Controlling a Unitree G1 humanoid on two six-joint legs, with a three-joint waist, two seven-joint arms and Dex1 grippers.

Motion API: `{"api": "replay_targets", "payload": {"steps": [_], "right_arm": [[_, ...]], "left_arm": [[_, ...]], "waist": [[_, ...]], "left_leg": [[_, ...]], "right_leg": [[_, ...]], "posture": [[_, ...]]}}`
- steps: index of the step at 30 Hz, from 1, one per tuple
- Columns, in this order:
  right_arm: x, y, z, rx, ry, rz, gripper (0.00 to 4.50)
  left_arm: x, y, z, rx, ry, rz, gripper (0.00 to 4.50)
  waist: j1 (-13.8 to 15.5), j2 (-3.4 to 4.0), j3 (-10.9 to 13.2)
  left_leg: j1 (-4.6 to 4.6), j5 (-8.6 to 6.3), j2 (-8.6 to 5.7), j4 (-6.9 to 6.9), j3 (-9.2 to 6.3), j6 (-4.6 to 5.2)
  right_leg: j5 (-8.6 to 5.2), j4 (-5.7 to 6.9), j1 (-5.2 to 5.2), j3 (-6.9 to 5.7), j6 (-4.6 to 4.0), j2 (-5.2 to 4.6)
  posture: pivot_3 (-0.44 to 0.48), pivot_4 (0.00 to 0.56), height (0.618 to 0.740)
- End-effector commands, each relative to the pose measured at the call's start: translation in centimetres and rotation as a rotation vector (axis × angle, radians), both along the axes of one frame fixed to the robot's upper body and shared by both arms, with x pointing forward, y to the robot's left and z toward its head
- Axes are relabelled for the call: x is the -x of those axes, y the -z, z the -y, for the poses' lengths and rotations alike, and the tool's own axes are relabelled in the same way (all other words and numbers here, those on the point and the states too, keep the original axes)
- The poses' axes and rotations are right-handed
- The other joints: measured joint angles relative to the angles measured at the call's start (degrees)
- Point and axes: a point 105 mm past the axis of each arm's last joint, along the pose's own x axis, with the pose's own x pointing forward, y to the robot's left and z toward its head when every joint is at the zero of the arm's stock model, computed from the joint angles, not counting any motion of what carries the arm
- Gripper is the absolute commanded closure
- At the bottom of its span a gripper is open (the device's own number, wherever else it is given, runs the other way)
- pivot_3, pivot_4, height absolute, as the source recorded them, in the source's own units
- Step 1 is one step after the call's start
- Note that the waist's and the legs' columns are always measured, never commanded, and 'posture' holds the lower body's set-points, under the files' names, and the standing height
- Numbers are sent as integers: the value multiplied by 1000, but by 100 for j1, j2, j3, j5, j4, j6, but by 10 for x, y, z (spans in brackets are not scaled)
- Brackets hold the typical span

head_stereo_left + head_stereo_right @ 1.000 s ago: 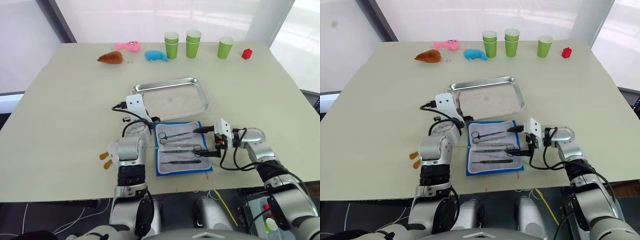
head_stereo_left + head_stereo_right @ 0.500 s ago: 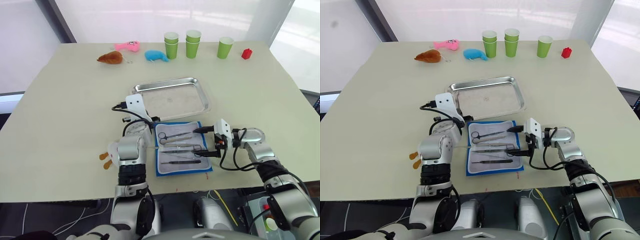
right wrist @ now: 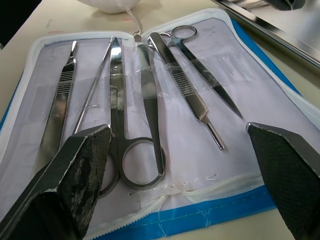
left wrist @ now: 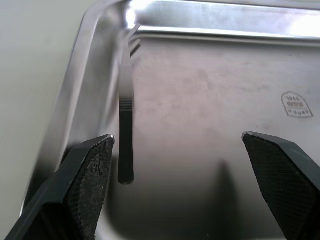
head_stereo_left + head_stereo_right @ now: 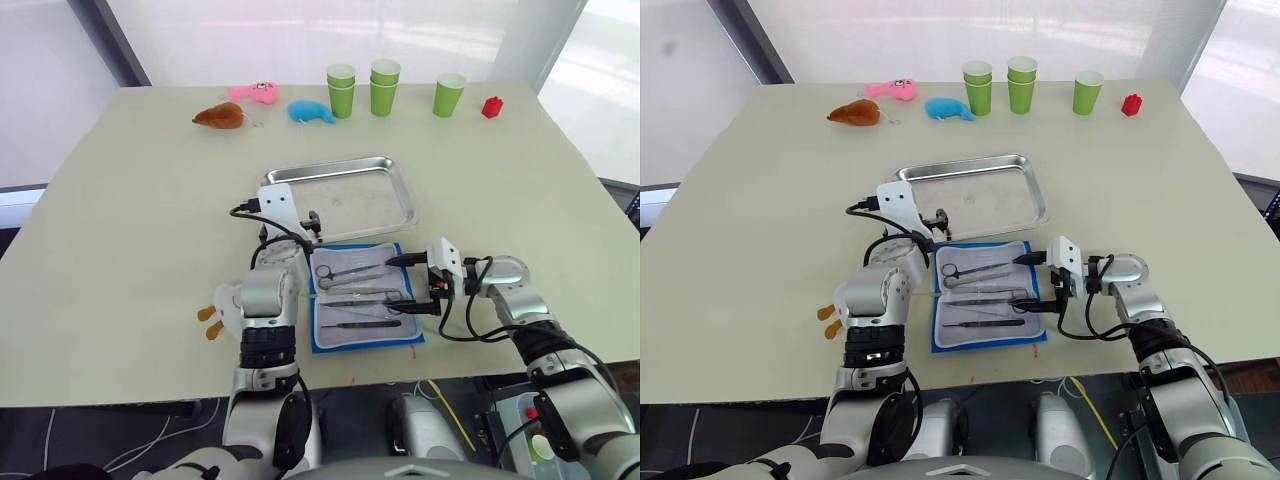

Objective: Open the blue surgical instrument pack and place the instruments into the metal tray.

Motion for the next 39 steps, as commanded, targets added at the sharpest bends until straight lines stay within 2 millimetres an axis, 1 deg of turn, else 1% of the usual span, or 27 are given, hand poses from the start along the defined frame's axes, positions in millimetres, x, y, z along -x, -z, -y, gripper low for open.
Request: {"api": "replay_targets", "payload": {"steps": [1,3,8,10,12,17,19,22,25,28,30,33,36,39], "right_arm": [[22,44,6,124,-20,-151,0],[22,44,5,123,-21,-152,0],[23,45,5,121,-22,-154,0],[24,45,4,120,-21,-155,0],[24,45,3,117,-21,-156,0],[24,46,1,111,-20,-157,0],[25,46,0,109,-20,-158,0],[26,47,-1,107,-21,-158,0],[25,46,-2,105,-21,-158,0],[26,47,-2,109,-24,-156,0],[26,47,-2,109,-25,-157,0],[26,47,-3,107,-25,-157,0],[27,48,-4,104,-24,-158,0],[27,48,-4,102,-22,-158,0]], "left_arm": [[-4,-33,4,-16,26,136,35],[-5,-43,8,-42,73,186,35],[-6,-53,11,-68,155,238,35],[-5,-58,17,-47,233,276,35],[-1,-64,22,-67,350,320,35],[6,-70,21,-50,539,356,35],[14,-71,20,-28,671,354,35],[25,-74,17,-20,805,352,35],[39,-72,0,-116,965,349,35],[55,-68,-12,-144,1123,322,35],[71,-64,-20,-200,1254,284,35],[82,-62,-29,-256,1352,257,35],[100,-64,-34,-283,1494,273,35],[111,-65,-41,-300,1595,221,35]], "waist": [[8,0,0],[11,0,0],[10,0,0],[9,0,0],[7,0,0],[1,0,0],[-3,0,0],[-9,0,0],[-32,0,1],[-21,1,1],[-25,0,1],[-11,-2,-1],[-22,-2,0],[-23,-3,0]], "left_leg": [[-1,0,0,0,0,0],[-1,0,0,0,0,0],[-1,0,-1,-1,2,0],[-1,0,0,-2,1,-1],[-2,0,0,-2,2,-1],[0,1,0,-2,3,-1],[0,1,0,-2,3,-1],[0,1,2,-2,3,-1],[1,0,2,-4,2,-1],[2,0,4,-9,6,-1],[1,0,4,-9,9,0],[0,0,5,-9,9,0],[1,-1,7,-10,12,1],[1,0,9,-12,11,1]], "right_leg": [[0,0,0,-1,0,0],[0,0,0,-1,0,0],[0,-2,0,-2,0,0],[0,-3,0,-1,0,0],[0,-4,0,-2,0,0],[0,-2,0,-2,-1,0],[0,-2,0,-3,-1,0],[-1,-1,-1,-5,-1,1],[-1,-2,-1,-2,-1,2],[-3,-4,-3,-5,-3,4],[-3,-5,-3,-6,-3,3],[-4,-7,-3,-9,-4,2],[-4,-5,-4,-5,-5,3],[-4,-5,-5,-7,-6,4]], "posture": [[0,150,740],[0,150,740],[0,150,740],[0,150,740],[0,150,740],[0,150,740],[0,150,740],[0,150,740],[0,150,740],[0,150,740],[0,150,740],[0,150,740],[0,150,740],[0,150,740]]}}
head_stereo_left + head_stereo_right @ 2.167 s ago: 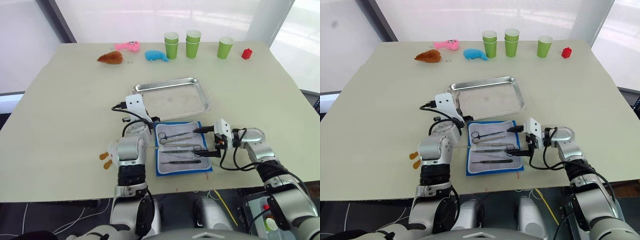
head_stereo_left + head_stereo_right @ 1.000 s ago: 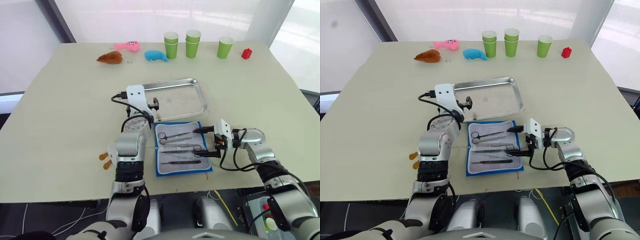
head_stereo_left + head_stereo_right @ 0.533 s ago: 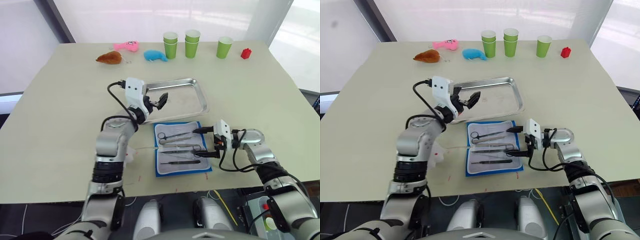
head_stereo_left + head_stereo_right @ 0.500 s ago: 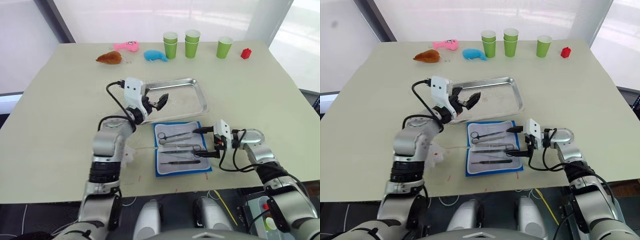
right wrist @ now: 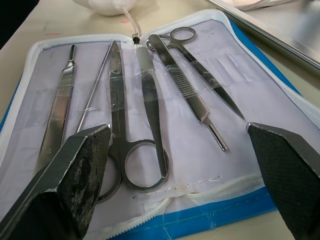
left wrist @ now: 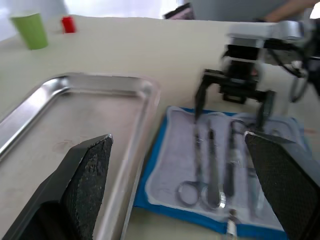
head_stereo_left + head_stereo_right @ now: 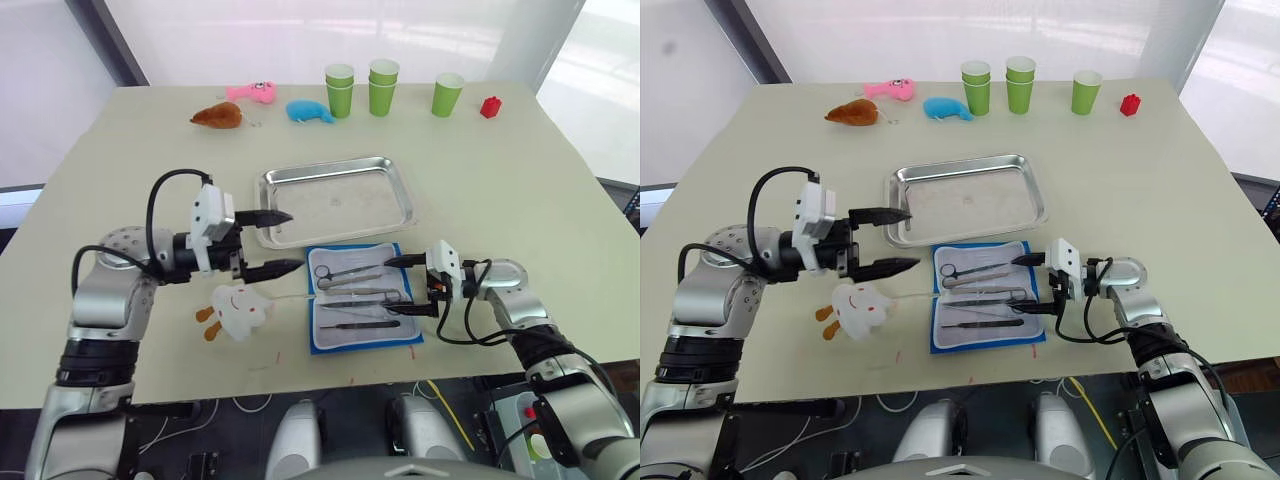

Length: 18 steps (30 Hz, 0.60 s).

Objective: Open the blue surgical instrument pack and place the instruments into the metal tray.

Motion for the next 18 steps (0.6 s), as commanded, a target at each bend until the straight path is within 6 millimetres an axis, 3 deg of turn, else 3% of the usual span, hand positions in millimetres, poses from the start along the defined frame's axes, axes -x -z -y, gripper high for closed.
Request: {"api": "replay_targets", "payload": {"steps": [1,8,12,18], "right_arm": [[25,47,0,118,-36,-165,0],[26,47,2,115,-29,-164,0],[27,48,2,113,-26,-166,0],[25,47,2,113,-25,-165,0]], "left_arm": [[14,-13,-7,-37,117,9,35],[28,-32,-23,-99,241,37,35],[34,-27,-37,-217,266,25,35],[34,-25,-42,-242,291,36,35]], "waist": [[-6,0,1],[-11,-3,1],[6,-3,1],[12,-5,1]], "left_leg": [[0,0,1,0,0,0],[-1,0,3,0,0,1],[3,-1,5,-10,-5,1],[3,-1,5,-10,4,2]], "right_leg": [[0,1,-1,0,0,2],[-1,1,-3,3,-1,3],[-4,-3,-4,6,-6,1],[-12,0,-4,2,-19,3]], "posture": [[0,150,740],[0,150,740],[0,150,740],[0,150,740]]}}
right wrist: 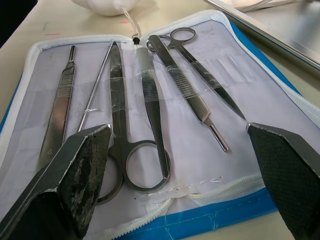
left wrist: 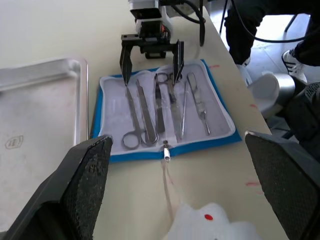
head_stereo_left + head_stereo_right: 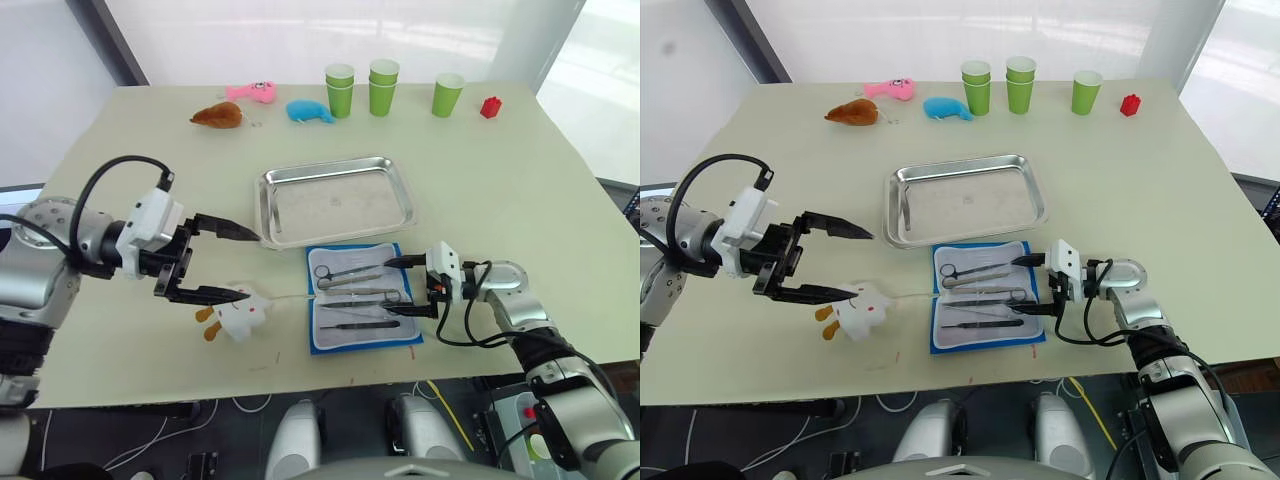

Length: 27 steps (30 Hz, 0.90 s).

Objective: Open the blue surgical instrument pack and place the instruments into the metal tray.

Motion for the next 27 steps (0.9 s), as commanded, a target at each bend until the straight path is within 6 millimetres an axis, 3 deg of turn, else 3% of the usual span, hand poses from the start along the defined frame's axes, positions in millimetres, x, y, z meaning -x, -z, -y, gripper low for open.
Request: {"api": "replay_targets", "payload": {"steps": [1,7,16,19,23,27], "right_arm": [[23,47,1,115,-32,-171,0],[22,46,0,110,-29,-171,0],[22,47,0,107,-20,-172,0],[22,47,0,107,-18,-171,0],[22,47,1,105,-14,-171,0],[22,47,0,102,-11,-169,0]], "left_arm": [[7,-6,1,-11,85,16,35],[-1,5,11,5,109,10,35],[-31,34,54,40,141,36,35],[-37,45,64,43,137,13,731],[-52,58,78,31,85,51,2267],[-62,65,89,48,30,59,2267]], "waist": [[-2,0,0],[4,-3,-2],[-7,-6,-4],[-13,-6,-4],[-1,-7,-5],[-10,-7,-5]], "left_leg": [[0,0,0,0,1,0],[0,0,0,1,3,0],[0,1,0,7,3,1],[0,1,0,8,3,1],[0,1,0,8,1,1],[-1,1,-1,12,1,1]], "right_leg": [[0,0,0,1,0,0],[3,2,0,1,7,3],[7,4,0,4,13,9],[7,5,0,6,13,10],[7,5,1,4,13,10],[8,6,2,9,14,11]], "posture": [[0,150,740],[0,150,740],[0,150,740],[0,150,740],[0,150,740],[0,150,740]]}}
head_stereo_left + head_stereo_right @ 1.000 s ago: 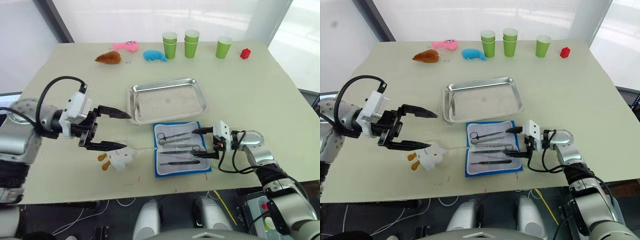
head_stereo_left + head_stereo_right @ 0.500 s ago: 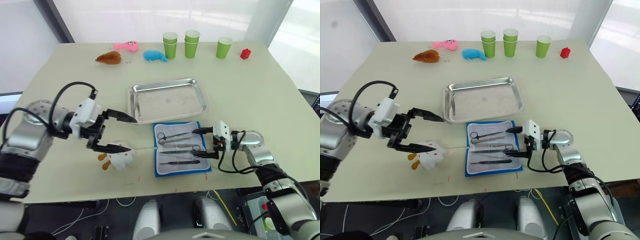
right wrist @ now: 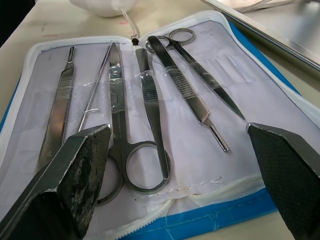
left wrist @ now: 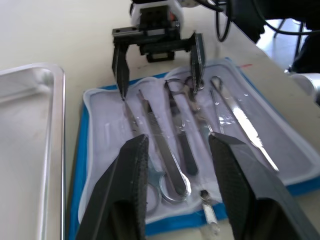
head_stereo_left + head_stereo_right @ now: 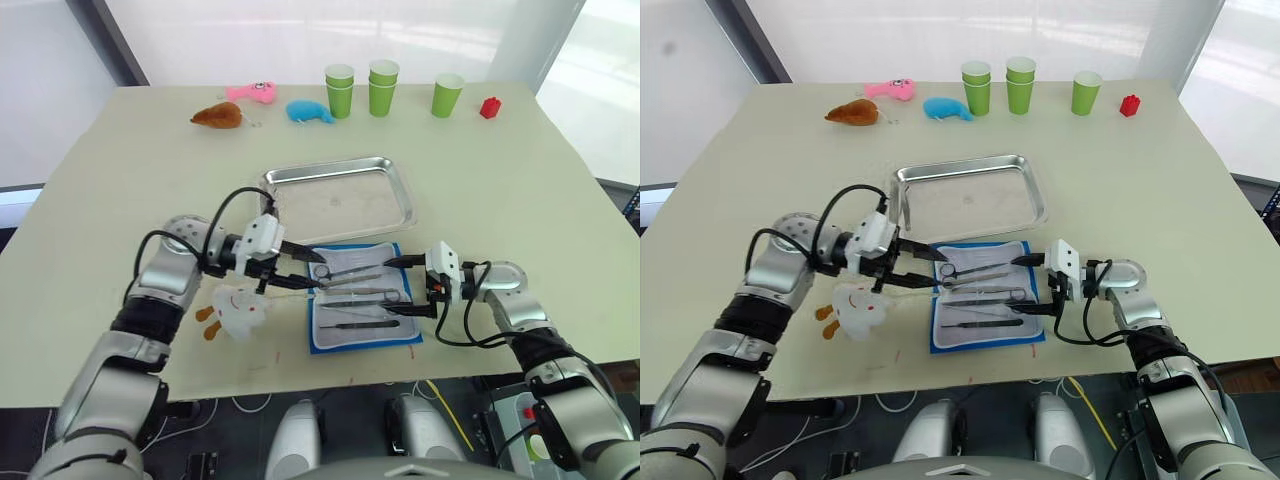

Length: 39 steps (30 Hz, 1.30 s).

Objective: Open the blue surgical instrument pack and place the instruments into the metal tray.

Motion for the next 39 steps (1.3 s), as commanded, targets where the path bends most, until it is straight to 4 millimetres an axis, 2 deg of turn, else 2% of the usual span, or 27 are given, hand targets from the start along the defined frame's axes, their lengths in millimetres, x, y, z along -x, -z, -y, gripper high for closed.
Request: {"api": "replay_targets", "payload": {"steps": [1,11,19,28,31,34,39], "right_arm": [[22,46,1,108,-16,-167,0],[22,47,1,105,-11,-167,0],[22,47,0,103,-11,-165,0],[21,46,-1,100,-10,-162,0],[21,47,-1,100,-10,-162,0],[21,47,-1,101,-9,-162,0],[21,47,-1,102,-9,-162,0]], "left_arm": [[-13,-2,8,3,-54,58,2267],[-33,23,15,-47,-184,65,2267],[-19,45,13,-149,-123,-6,2267],[-15,59,5,-249,-183,-118,2267],[-13,59,6,-245,-189,-136,3005],[-11,58,7,-247,-180,-148,4472],[-14,49,13,-215,-203,-162,4472]], "waist": [[4,0,0],[0,-2,-1],[-3,-2,-3],[-6,3,-28],[-6,6,-42],[-2,7,-59],[-4,10,-63]], "left_leg": [[-1,0,0,0,-2,0],[0,0,0,2,-4,0],[2,0,0,2,-4,0],[6,0,0,0,-5,0],[7,0,0,-1,-5,0],[8,0,0,-1,-5,0],[9,0,0,-1,-5,0]], "right_leg": [[0,0,0,-1,0,0],[1,2,1,-1,1,2],[1,3,3,0,0,2],[1,3,4,1,0,3],[0,3,5,2,0,4],[0,4,6,1,0,4],[0,3,6,3,0,5]], "posture": [[0,150,740],[0,150,740],[0,150,740],[0,150,740],[0,150,740],[0,150,740],[0,150,740]]}}
